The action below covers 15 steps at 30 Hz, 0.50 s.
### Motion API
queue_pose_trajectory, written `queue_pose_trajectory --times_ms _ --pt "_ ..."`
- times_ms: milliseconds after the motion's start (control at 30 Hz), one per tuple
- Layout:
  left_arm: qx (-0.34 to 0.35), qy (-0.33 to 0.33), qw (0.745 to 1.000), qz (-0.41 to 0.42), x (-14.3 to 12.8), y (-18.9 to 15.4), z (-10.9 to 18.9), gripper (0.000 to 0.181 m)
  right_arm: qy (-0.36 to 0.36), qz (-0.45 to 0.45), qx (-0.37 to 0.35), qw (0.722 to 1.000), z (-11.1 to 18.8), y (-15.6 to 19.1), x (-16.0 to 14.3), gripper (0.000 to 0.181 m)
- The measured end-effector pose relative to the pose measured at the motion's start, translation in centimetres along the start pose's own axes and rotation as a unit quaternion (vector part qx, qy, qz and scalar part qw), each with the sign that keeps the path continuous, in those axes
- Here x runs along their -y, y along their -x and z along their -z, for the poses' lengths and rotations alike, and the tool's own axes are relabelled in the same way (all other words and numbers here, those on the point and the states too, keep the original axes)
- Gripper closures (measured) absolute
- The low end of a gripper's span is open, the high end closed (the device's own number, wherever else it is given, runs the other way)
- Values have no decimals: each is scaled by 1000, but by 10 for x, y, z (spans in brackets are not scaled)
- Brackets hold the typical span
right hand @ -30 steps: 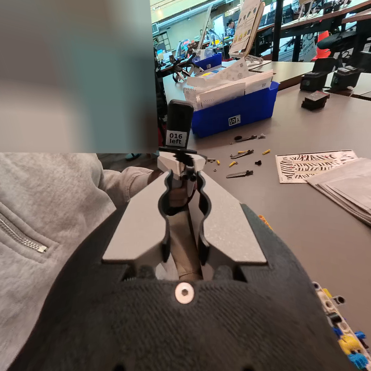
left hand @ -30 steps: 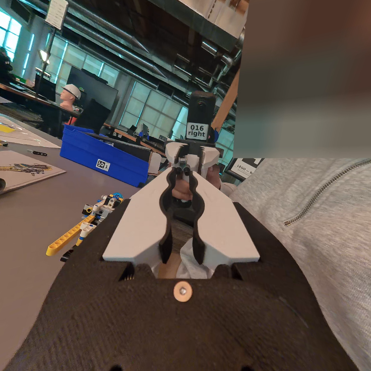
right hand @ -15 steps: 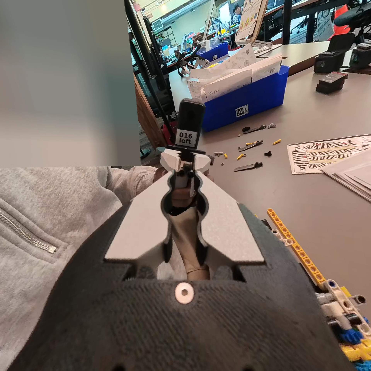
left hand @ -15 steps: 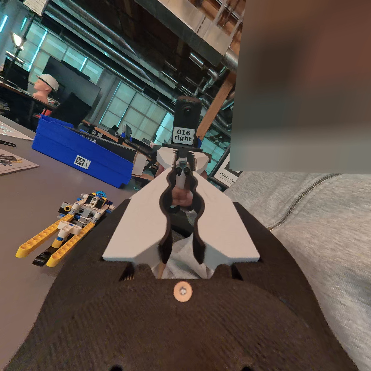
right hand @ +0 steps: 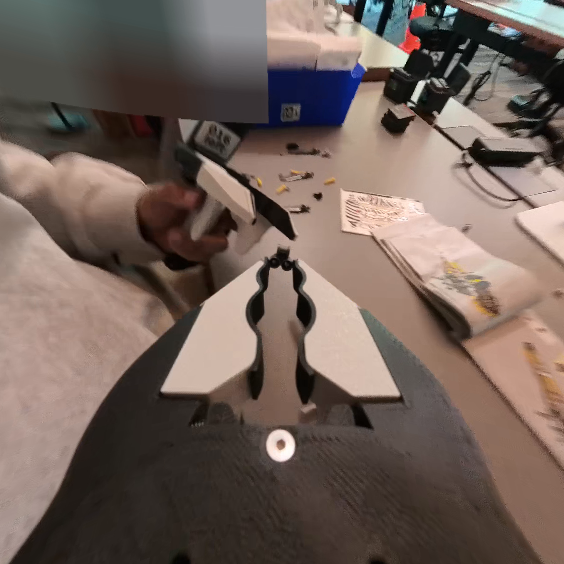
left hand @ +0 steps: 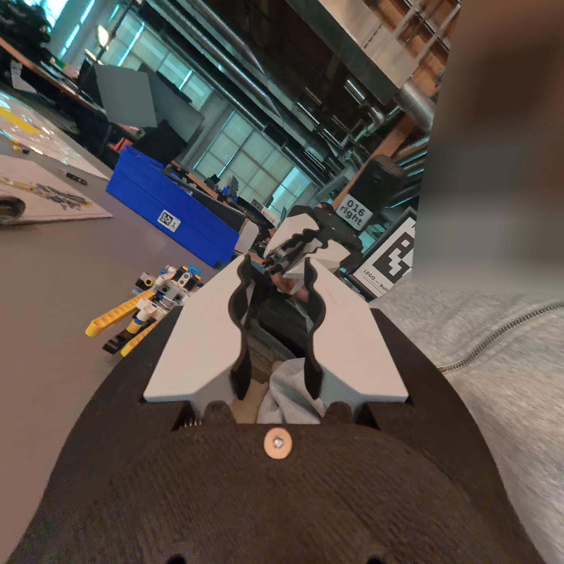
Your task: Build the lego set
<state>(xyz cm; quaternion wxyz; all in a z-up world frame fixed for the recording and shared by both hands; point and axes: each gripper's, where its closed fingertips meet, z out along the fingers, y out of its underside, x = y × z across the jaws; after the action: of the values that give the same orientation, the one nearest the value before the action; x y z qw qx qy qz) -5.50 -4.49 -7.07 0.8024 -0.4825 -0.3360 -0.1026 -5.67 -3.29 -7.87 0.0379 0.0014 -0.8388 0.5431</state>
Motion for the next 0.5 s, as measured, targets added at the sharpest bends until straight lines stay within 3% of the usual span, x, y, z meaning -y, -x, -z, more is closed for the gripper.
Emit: queue_pose_trajectory --times_ms 100,267,400,500 --pt "-4 17 999 45 -8 3 -4 151 72 115 -55 989 -3 -4 -15 167" --pt "2 35 992 123 -21 14 -9 159 136 274 -116 945 -10 -5 -22 167" --pt "15 42 990 131 -24 18 -8 177 167 329 -134 920 -16 -5 -25 167" --pt "36 54 991 116 -25 22 -7 177 183 340 -141 912 -18 -6 -28 167"
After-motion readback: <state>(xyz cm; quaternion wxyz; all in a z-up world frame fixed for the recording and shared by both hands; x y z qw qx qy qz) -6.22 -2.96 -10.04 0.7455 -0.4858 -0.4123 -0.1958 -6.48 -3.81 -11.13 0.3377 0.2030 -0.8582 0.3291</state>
